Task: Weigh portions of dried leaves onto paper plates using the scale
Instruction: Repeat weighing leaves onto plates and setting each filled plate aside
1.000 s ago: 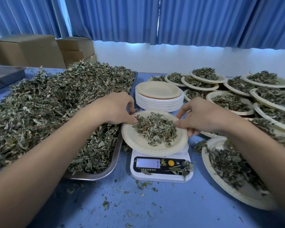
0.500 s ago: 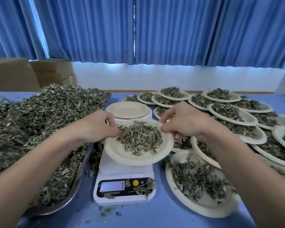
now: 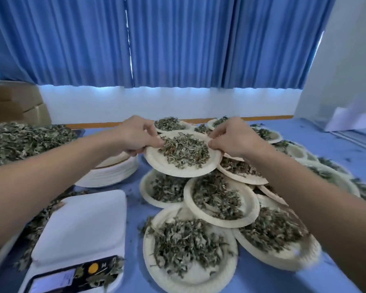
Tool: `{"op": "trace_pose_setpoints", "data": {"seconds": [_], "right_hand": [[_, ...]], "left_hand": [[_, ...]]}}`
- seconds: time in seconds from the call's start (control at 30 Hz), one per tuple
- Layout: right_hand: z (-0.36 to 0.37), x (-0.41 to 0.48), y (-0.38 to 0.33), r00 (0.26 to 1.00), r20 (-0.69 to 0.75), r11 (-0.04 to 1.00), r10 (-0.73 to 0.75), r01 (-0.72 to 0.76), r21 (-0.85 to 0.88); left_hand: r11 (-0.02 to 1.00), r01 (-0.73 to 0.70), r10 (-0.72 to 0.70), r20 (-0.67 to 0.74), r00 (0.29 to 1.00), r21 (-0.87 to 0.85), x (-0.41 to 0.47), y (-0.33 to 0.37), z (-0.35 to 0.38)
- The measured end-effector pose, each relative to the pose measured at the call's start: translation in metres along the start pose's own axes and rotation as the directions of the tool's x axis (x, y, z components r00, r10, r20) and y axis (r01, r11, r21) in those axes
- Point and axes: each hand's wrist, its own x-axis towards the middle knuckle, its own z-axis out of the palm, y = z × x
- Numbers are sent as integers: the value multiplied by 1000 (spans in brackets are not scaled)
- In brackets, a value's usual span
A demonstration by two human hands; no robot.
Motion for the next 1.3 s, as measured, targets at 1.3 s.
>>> {"op": "trace_pose_setpoints", "data": {"seconds": [1.3], "right_hand": [[75,101,-30,986,-72,834,-150,87,-544]], "left_hand": [[906,6,62,-147,987,423,71,-31,4]]}}
